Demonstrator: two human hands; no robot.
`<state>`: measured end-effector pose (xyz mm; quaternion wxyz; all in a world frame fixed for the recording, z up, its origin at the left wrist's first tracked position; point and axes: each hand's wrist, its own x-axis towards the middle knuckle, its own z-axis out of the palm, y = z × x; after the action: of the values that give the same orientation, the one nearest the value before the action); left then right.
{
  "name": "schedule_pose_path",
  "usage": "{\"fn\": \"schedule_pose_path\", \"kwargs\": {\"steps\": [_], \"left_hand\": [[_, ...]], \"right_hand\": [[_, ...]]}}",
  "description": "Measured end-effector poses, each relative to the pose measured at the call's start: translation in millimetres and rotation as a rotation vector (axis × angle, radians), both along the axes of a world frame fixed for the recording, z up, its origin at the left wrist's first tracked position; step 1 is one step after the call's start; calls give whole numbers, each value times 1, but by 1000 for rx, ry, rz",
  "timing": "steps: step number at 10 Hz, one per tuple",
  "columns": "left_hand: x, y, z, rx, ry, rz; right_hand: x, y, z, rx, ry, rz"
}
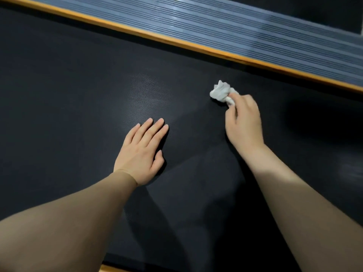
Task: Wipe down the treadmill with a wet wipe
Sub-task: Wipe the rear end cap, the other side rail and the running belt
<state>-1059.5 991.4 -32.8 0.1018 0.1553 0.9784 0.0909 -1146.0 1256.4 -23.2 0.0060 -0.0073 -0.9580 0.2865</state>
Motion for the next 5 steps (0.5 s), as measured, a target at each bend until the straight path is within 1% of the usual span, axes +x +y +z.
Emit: {"fn": "schedule_pose_path", "kwargs": {"steps": [1,2,3,4,5], "left_hand": [[1,0,0,2,-2,2],[1,0,-1,-1,0,4],[0,0,-1,2,1,3],[0,0,-2,7,14,5],[1,0,-2,17,17,5]], "right_hand": [[0,7,11,-47,-42,32],[-14,12,16,10,-82,103],[-26,15,16,228,-14,382],[-56,25,17,513,9,474],[-88,28,15,540,-50,137]]}}
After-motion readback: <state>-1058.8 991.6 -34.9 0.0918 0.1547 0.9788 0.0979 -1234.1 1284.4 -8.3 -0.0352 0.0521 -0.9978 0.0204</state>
